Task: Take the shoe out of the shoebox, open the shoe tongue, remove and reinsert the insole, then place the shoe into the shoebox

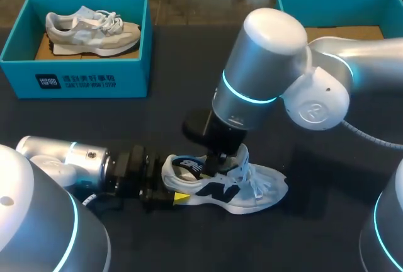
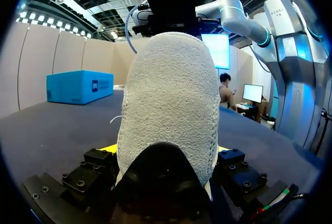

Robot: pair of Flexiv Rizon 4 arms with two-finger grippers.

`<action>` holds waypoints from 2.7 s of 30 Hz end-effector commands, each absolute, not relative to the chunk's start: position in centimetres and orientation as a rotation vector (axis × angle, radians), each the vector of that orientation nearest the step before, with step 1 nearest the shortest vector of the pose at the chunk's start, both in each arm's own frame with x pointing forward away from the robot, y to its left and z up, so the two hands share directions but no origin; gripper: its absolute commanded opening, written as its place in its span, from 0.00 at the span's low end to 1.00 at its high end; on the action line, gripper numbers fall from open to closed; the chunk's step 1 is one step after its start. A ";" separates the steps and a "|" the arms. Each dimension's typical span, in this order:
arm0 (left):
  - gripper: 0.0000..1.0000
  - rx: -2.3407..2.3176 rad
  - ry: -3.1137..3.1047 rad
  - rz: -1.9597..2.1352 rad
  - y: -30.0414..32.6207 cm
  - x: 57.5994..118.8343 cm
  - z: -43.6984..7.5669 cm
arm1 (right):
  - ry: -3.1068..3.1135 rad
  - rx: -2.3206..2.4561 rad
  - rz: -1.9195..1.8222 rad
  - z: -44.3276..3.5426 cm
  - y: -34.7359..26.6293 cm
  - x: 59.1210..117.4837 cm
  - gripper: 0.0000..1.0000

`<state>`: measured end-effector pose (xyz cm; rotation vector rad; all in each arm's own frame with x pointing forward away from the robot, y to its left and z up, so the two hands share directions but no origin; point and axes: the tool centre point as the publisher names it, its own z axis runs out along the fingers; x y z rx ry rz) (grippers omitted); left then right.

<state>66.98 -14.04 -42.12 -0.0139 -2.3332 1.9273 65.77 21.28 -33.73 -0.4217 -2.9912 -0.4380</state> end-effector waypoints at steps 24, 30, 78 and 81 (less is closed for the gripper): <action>0.00 -0.013 -2.334 1.928 -14.2 67.1 -42.4 | -2.916 -0.430 -0.437 -35.2 22.0 66.6 0.00; 0.00 -0.013 -2.334 1.928 -14.2 67.1 -42.4 | -2.955 -0.284 -0.446 -33.6 22.0 65.6 0.00; 0.00 -0.013 -2.334 1.928 -14.2 67.1 -42.4 | -2.841 0.293 -0.427 -31.8 24.6 67.2 0.37; 0.00 -0.013 -2.334 1.928 -14.2 67.1 -42.4 | -2.825 0.260 -0.464 -31.7 24.2 67.0 0.36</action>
